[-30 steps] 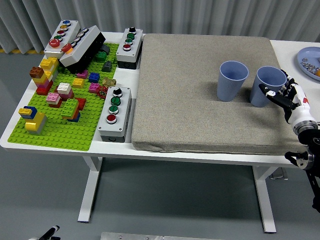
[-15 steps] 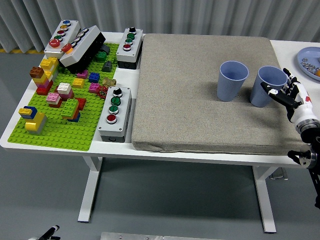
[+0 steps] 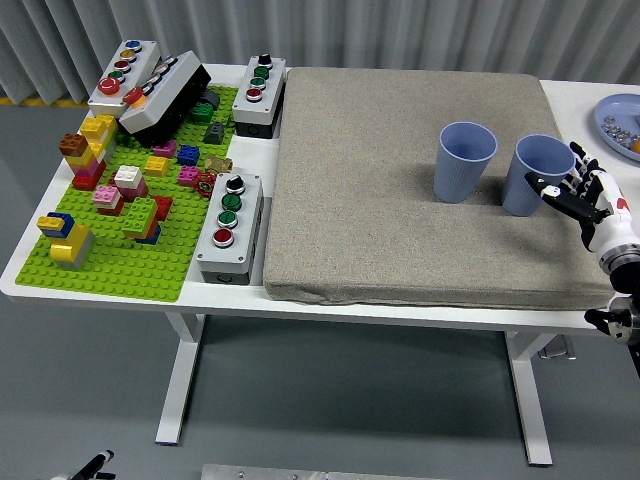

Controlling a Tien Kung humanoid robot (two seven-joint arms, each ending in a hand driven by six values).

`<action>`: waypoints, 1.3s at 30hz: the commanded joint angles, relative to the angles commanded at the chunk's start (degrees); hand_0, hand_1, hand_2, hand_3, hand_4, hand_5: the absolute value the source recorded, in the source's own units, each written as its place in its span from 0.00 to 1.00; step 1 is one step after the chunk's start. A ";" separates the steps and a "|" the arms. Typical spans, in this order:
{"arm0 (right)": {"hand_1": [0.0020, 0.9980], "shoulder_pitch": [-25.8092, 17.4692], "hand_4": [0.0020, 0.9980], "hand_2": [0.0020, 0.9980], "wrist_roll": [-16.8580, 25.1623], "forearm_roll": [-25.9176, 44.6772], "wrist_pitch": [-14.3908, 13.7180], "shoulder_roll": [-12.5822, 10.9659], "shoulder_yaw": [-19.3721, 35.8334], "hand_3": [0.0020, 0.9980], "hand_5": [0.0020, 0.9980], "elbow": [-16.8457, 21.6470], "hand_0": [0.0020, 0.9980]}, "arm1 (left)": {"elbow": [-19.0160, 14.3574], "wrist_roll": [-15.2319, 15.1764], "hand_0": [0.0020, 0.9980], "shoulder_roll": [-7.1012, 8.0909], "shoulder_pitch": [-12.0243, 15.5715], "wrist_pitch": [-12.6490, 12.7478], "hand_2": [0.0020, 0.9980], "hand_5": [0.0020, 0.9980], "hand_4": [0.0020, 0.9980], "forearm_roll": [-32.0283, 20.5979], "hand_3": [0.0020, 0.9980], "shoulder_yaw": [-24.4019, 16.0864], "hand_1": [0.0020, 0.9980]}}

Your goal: Pick cup pour cup place

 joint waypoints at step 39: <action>0.92 -13.06 0.88 1.00 -2.23 -0.66 0.31 -6.10 1.36 0.98 0.37 15.03 0.96 | 0.00 0.09 0.85 1.13 1.42 0.00 0.86 0.98 0.64 -0.14 0.77 -1.28 0.83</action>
